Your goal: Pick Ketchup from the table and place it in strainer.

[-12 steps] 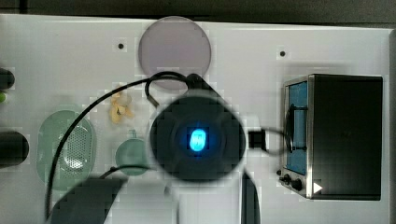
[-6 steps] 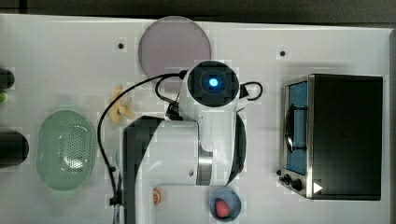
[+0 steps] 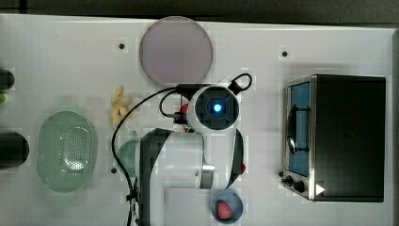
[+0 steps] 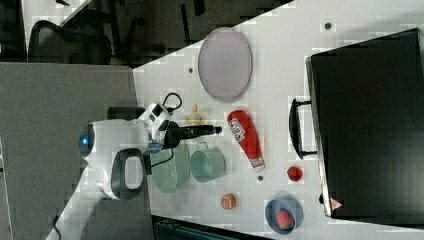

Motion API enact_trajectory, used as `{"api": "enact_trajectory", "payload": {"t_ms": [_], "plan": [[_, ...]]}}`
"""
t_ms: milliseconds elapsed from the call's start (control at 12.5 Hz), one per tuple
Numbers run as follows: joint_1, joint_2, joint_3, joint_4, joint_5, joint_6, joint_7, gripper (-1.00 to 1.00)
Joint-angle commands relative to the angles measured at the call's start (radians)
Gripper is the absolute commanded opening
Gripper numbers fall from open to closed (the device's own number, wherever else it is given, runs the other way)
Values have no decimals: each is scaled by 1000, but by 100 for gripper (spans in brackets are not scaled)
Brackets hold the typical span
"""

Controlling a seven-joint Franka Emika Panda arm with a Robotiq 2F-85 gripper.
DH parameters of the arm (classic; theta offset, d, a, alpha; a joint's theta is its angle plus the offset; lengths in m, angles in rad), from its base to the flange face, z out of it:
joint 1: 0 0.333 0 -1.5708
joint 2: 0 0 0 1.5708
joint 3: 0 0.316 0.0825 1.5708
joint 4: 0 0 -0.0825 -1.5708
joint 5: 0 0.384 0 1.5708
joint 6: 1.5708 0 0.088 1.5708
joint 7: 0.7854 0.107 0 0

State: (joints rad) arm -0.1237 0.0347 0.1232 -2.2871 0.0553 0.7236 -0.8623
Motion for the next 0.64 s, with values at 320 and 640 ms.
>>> {"api": "enact_trajectory", "payload": {"t_ms": [320,640], "plan": [[7,172,29,-75,-39,252,-113,100],[8,293,26,-79,-56,371,-112,100]]}}
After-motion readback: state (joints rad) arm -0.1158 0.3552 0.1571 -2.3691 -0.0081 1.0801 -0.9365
